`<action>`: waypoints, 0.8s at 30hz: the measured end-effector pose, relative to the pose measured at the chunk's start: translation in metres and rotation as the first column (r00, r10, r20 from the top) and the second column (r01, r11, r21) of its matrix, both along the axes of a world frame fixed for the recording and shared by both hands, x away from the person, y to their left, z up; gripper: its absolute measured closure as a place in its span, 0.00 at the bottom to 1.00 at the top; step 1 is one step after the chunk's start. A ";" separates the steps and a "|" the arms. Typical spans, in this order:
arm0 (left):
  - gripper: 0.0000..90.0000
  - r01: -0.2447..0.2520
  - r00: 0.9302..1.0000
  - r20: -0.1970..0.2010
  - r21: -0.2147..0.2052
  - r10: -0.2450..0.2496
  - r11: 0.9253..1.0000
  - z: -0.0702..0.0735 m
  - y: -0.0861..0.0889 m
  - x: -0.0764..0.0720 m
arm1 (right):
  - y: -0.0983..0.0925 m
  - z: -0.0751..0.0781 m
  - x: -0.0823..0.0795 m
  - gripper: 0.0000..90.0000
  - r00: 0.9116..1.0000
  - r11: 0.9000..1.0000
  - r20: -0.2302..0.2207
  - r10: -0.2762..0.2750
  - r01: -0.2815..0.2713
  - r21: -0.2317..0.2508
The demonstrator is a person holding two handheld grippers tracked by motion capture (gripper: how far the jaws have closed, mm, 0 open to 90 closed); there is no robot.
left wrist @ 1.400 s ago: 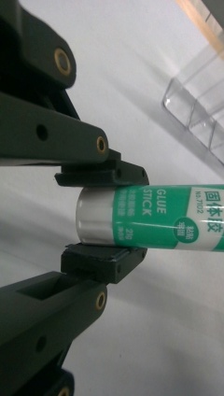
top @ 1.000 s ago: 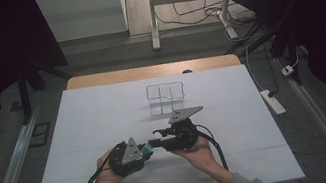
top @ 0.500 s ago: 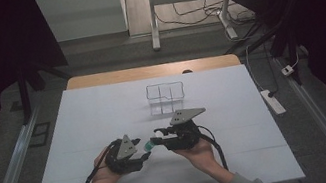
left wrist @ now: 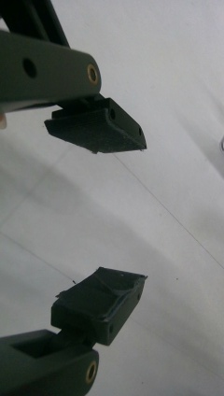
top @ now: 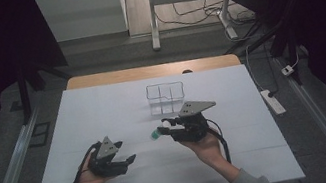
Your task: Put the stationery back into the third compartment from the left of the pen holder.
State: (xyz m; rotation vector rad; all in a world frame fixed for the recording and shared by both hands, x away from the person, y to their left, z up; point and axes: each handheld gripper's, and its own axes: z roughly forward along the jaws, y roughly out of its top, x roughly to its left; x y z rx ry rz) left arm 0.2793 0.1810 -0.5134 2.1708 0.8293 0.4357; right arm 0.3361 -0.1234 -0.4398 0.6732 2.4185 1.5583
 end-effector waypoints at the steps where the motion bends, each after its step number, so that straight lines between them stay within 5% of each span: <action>1: 0.34 -0.006 1.000 -0.002 -0.001 0.006 1.000 0.000 0.003 -0.002 | -0.002 0.002 0.001 0.72 1.000 1.000 0.006 -0.009 0.009 -0.004; 13: 0.34 -0.080 0.997 -0.020 -0.003 0.080 0.997 -0.004 0.036 -0.011 | -0.019 0.020 0.012 0.72 0.995 0.996 0.052 -0.086 0.085 0.026; 24: 0.33 -0.103 0.994 -0.030 -0.005 0.103 0.995 -0.009 0.046 -0.013 | -0.033 0.028 0.023 0.72 0.988 0.989 0.063 -0.143 0.140 0.051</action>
